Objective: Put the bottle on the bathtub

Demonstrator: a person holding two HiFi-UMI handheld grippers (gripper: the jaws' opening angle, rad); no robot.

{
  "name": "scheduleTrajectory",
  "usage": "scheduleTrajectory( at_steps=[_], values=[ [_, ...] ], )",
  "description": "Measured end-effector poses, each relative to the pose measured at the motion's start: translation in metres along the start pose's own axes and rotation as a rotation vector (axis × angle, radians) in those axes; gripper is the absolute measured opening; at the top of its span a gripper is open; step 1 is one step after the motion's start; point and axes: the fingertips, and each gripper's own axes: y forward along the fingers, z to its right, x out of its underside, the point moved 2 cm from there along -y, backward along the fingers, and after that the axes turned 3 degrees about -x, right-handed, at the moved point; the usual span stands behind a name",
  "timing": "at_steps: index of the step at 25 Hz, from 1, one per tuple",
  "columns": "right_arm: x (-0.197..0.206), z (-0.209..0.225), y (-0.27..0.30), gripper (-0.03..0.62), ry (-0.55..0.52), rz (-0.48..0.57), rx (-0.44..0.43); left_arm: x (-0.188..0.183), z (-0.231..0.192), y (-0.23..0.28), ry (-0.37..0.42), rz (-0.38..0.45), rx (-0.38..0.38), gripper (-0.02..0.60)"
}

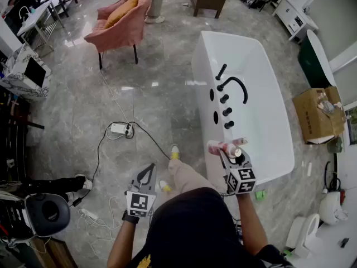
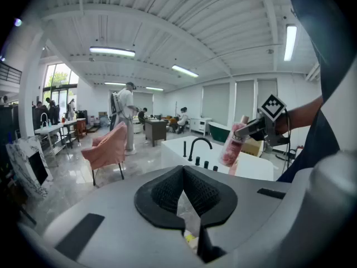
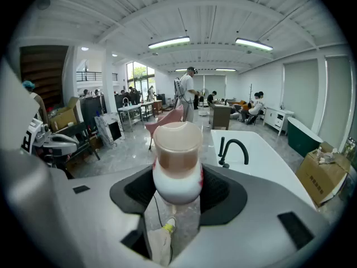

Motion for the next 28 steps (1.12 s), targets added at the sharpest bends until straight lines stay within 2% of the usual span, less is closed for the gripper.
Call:
scheduleTrajectory(
  at_steps=[5,9,11,14,18,21,24,28],
  values=[
    [-0.042,0.039,0.059,0.218,0.018,0.037,0.0,-0.025,-0.027,0.068,0.025,-0.024,-0.007,0.017],
    [-0.073,0.068,0.118,0.216,0.058,0.053,-0.002,-0.048,-0.063,0.139,0.06,-0.08,-0.005,0.017],
    [-0.095,0.082,0.146,0.216,0.048,0.06,0.0,-0.078,-0.083,0.176,0.054,-0.085,-0.004,0.017],
    [-0.135,0.109,0.191,0.216,0.04,0.067,-0.013,-0.134,-0.109,0.238,0.098,-0.063,0.01,0.017],
    [-0.17,0.136,0.232,0.218,0.129,0.097,-0.033,-0.18,-0.138,0.304,0.147,-0.053,0.03,0.017],
    [-0.187,0.14,0.246,0.216,0.14,0.095,0.009,-0.197,-0.152,0.331,0.125,-0.052,0.057,0.017],
    [-0.205,0.162,0.265,0.216,0.165,0.068,0.064,-0.214,-0.162,0.365,0.145,-0.073,0.096,0.017],
    [-0.211,0.184,0.292,0.216,0.235,0.031,0.149,-0.224,-0.179,0.415,0.179,-0.053,0.168,0.017]
  ],
)
